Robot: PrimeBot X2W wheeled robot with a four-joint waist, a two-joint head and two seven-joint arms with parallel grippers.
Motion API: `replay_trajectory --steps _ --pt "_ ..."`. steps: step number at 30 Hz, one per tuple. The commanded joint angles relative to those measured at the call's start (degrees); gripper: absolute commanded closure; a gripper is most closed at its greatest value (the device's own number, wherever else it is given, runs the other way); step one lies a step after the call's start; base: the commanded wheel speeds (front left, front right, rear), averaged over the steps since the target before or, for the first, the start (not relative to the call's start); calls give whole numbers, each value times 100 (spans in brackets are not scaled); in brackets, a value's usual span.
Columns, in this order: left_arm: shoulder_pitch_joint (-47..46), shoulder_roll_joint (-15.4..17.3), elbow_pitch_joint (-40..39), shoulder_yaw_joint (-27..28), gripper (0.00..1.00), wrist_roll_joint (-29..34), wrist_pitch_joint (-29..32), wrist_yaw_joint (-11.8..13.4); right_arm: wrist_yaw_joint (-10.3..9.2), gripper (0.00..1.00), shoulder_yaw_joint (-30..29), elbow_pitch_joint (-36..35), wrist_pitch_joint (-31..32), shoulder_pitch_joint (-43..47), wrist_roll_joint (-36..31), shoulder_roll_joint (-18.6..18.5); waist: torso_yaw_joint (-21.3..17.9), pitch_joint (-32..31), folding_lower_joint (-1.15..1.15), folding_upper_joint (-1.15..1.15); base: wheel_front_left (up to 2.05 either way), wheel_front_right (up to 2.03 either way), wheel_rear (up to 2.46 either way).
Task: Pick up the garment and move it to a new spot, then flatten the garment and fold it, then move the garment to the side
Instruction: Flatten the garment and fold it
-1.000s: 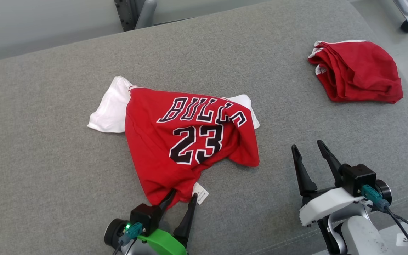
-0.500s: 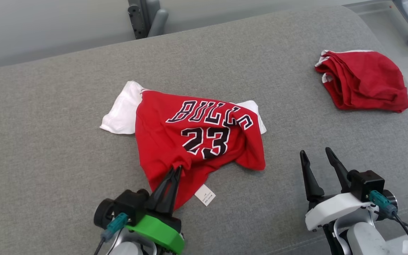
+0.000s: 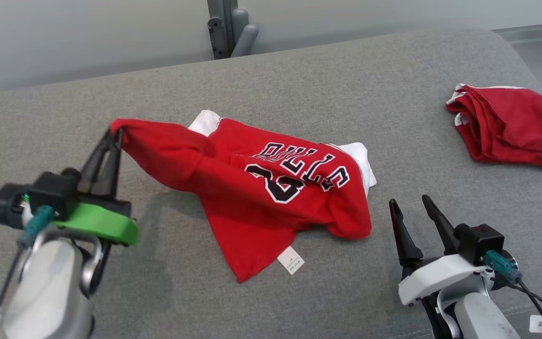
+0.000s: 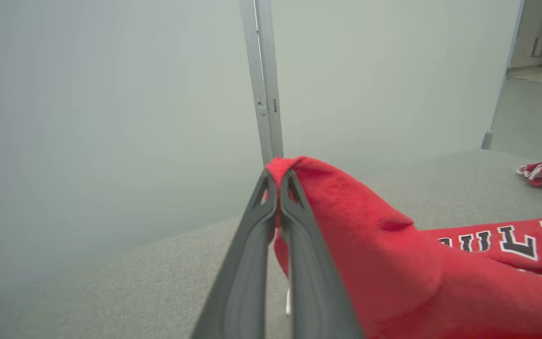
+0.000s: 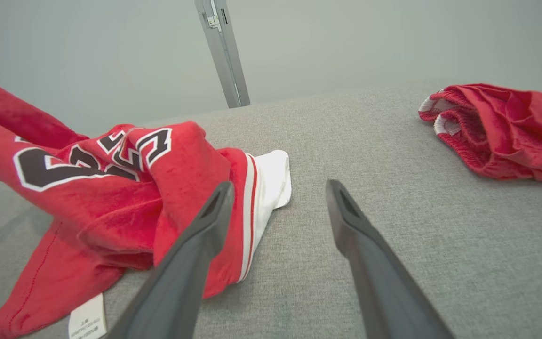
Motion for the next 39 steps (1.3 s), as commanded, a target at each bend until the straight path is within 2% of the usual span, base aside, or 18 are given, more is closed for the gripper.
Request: replay_trajectory --steps 1,5,9,10,11,12,16,21,23,31,35,39 --pt "-294 160 90 38 100 1 0 12 -7 0 -20 -2 -16 -48 -40 -17 -147 151 0 0 0 0 0" --pt "-1115 804 728 92 100 51 0 12 -7 0 -46 -6 -16 -127 -24 -16 -345 333 0 0 0 0 0" --pt "-1700 1245 1435 261 100 160 1 14 -7 0 -67 2 -16 -114 -6 -16 -505 422 0 0 0 0 0" --pt "-1802 1312 1688 293 91 160 1 14 -7 0 -66 8 -16 -114 -3 -15 -535 432 0 0 0 0 0" --pt "-1907 1365 1908 300 54 195 0 14 -7 0 -70 12 -16 -114 -1 -15 -555 439 0 0 0 0 0" --pt "-1982 1393 2197 311 0 199 2 23 -7 0 -73 16 -16 -111 -2 -16 -569 436 0 0 0 0 0" --pt "-2076 1247 2840 398 0 97 -1 147 -7 0 -102 46 -16 -107 -34 -16 -559 379 0 0 0 0 0" --pt "-1756 985 2873 425 0 44 0 134 -7 0 -133 30 -16 -106 -78 -16 -435 267 0 0 0 0 0" --pt "-1613 861 2754 498 0 -3 0 124 -7 0 -145 30 -16 -80 -86 -17 -361 188 0 0 0 0 0" --pt "-445 23 1845 834 0 -32 0 112 -7 0 -133 126 -16 92 -104 -17 -70 -262 0 0 0 0 0" --pt "309 -431 1470 881 0 25 0 68 -7 0 -145 184 -16 231 -95 -17 47 -512 0 0 0 0 0" --pt "916 -753 1252 810 0 76 0 32 -7 0 -167 209 -16 310 -89 -17 131 -649 0 0 0 0 0"
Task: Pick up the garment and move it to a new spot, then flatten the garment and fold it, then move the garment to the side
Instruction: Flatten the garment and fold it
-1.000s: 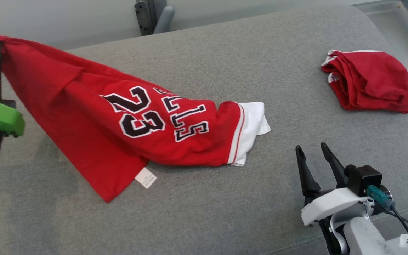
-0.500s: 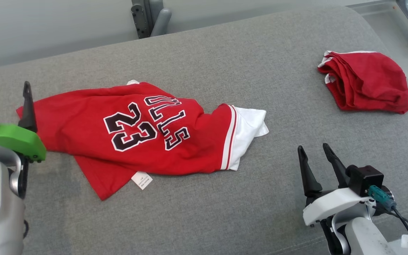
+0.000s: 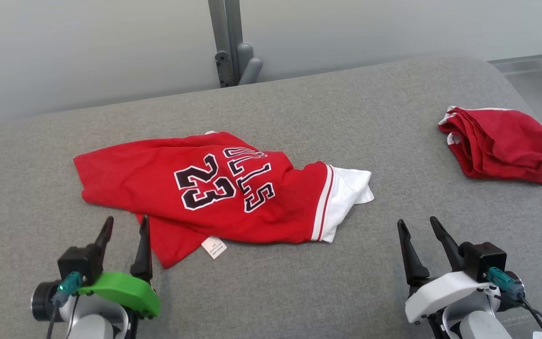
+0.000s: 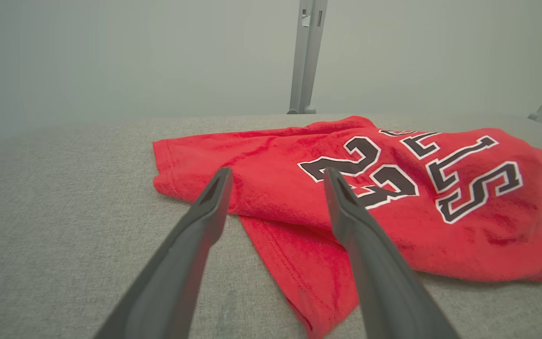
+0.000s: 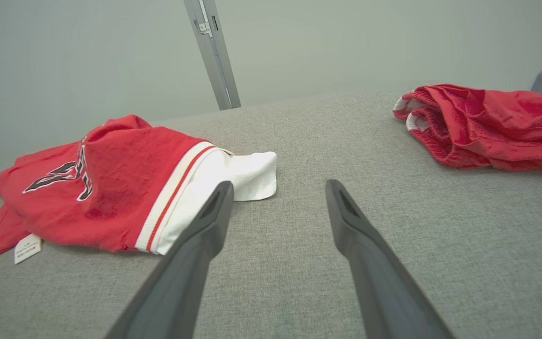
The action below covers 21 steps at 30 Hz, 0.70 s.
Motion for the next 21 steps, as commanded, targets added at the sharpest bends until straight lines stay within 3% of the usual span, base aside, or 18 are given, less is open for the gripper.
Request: replay_trajectory --steps 1,11,21 --pt "217 -73 -35 -38 0 26 0 -26 -7 0 -13 8 -16 53 -5 -16 151 -163 0 0 0 0 0" --pt "841 -311 91 -337 0 -265 0 -46 -7 0 23 -7 -16 120 -63 -17 94 -129 0 0 0 0 0" --pt "444 -321 579 -481 0 -679 0 -40 -7 0 -56 -82 -16 -49 -200 -16 -164 277 0 0 0 0 0"
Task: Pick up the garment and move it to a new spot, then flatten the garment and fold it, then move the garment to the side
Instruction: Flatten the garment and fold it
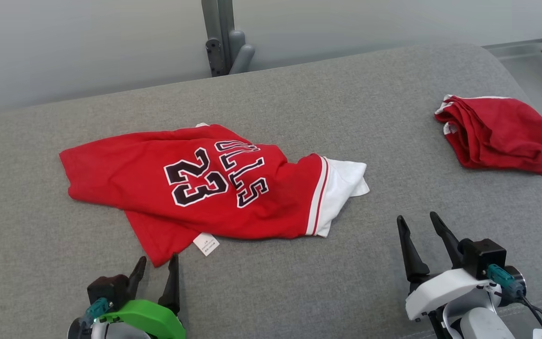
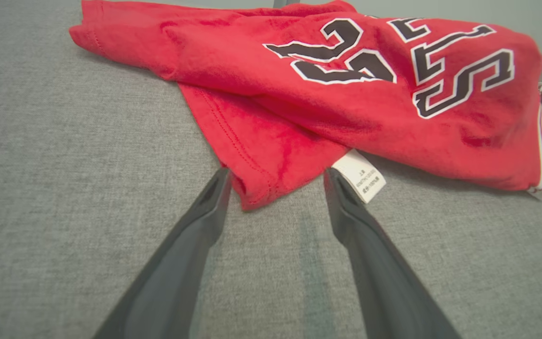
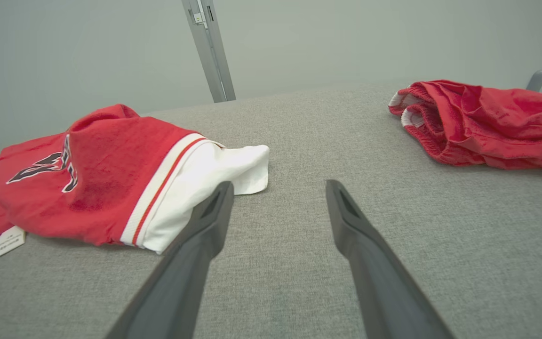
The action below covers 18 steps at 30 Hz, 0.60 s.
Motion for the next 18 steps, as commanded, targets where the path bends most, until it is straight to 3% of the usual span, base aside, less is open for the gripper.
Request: replay_trajectory --steps 1,3,5,7,10,13,14,16,18 --pt "-135 18 79 30 1 -124 0 4 -7 0 -13 -16 -16 -60 -37 -16 -130 141 0 0 0 0 0" --pt "-190 18 141 28 15 -169 0 3 -7 0 -18 -21 -16 -102 -46 -15 -166 172 0 0 0 0 0" --pt "-208 18 185 27 17 -175 0 3 -7 0 -24 -24 -16 -111 -43 -15 -178 181 0 0 0 0 0" --pt "-225 17 257 46 13 -204 0 6 -7 0 -34 -32 -16 -124 -37 -15 -196 199 0 0 0 0 0" --pt "-236 18 308 73 0 -170 0 40 -7 0 -46 -40 -16 -128 -16 -15 -194 217 0 0 0 0 0" --pt "-247 17 318 86 2 -139 0 32 -7 0 -38 -41 -16 -139 1 -15 -180 246 0 0 0 0 0" --pt "-253 17 316 86 25 -139 0 30 -7 0 -30 -43 -16 -144 7 -15 -176 256 0 0 0 0 0" --pt "-263 17 293 72 100 -143 0 24 -7 0 -14 -42 -16 -152 14 -15 -170 270 0 0 0 0 0" --pt "-265 17 314 35 100 -93 0 17 -7 0 -10 -43 -16 -175 16 -15 -164 276 0 0 0 0 0"
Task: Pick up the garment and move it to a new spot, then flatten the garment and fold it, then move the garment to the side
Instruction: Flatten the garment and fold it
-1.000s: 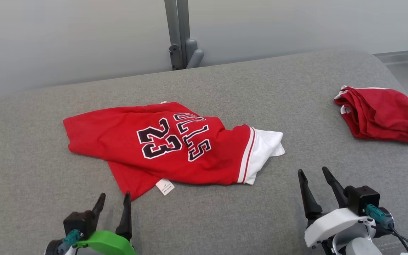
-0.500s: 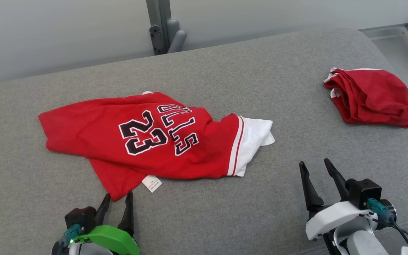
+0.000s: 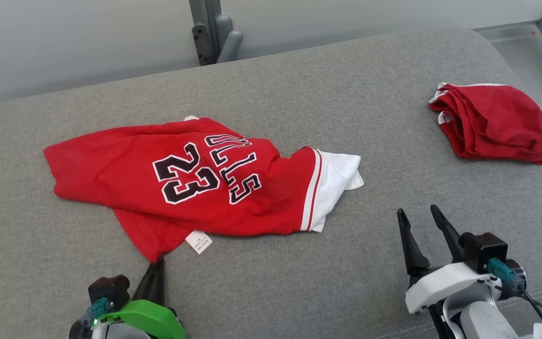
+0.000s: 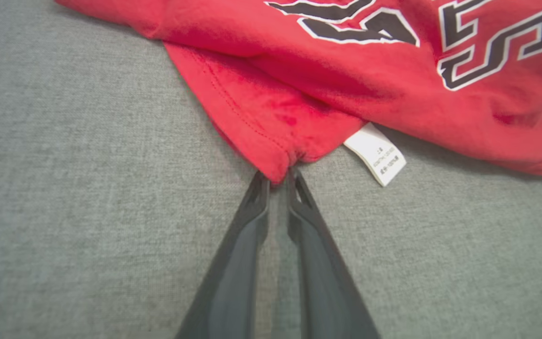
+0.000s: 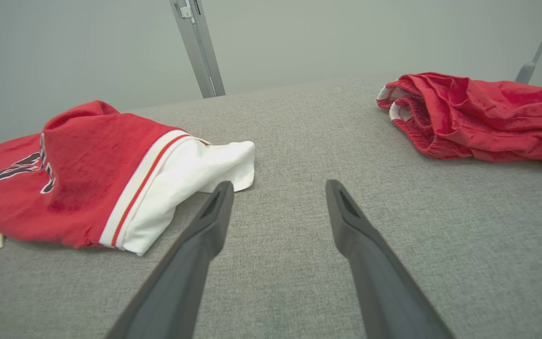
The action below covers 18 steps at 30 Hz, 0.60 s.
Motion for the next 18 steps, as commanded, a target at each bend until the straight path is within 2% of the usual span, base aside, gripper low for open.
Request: replay_trajectory --steps 1,9,18 --pt "-98 18 1 -25 100 82 0 -10 -7 0 -3 -13 -16 -52 4 -15 6 -9 0 0 0 0 0" --pt "177 19 -64 59 100 153 0 -23 -7 0 -103 85 -16 132 0 -15 153 -287 0 0 0 0 0" --pt "735 46 -321 571 100 439 -1 -26 -7 0 -138 177 -16 349 190 -15 549 -701 0 0 0 0 0"
